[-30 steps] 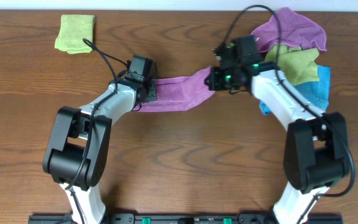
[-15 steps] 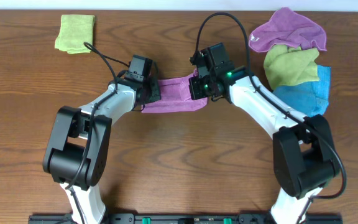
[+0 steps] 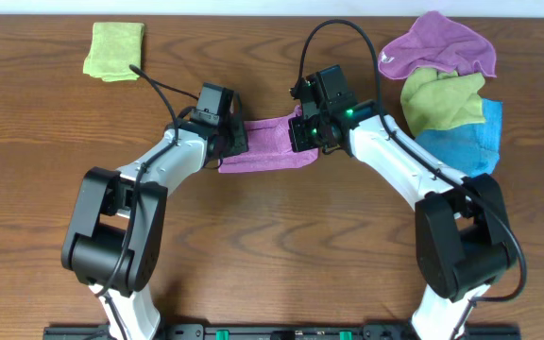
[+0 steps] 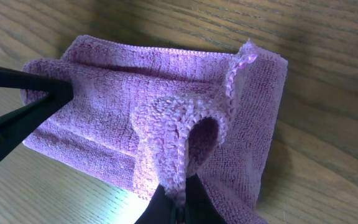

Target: Fold the cloth

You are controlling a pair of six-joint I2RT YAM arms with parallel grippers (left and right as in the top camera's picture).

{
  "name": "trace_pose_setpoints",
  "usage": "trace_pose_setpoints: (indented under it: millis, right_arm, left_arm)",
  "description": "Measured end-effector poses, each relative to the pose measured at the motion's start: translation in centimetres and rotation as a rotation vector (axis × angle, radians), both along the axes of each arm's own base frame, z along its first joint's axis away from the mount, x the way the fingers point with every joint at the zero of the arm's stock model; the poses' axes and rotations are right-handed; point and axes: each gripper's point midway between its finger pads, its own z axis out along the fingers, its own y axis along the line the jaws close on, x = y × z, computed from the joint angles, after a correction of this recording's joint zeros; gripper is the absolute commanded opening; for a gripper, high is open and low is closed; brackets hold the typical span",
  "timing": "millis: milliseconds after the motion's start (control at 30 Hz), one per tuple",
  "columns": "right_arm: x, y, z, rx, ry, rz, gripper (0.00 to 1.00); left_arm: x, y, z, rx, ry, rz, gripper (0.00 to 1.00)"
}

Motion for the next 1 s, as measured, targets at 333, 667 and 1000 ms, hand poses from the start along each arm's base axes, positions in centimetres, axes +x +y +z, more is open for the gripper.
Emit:
trace_pose_setpoints:
  millis: [333, 667, 1000]
  right_arm:
    - [0.0, 0.0, 0.0, 0.0, 0.0, 0.0, 0.01]
    - [-0.1, -0.1, -0.1, -0.006, 0.003, 0.008, 0.01]
    - [-0.3, -0.2, -0.2, -0.015, 0.006, 0.021, 0.01]
  left_arm:
    - [-0.6, -0.7, -0.3, 0.102, -0.022, -0.024, 0.06]
    - [-0.4, 0.8, -0.4, 0.192, -0.04, 0.001, 0.06]
    - [-0.3, 1.7, -0.2, 0.24, -0.05, -0.002, 0.05]
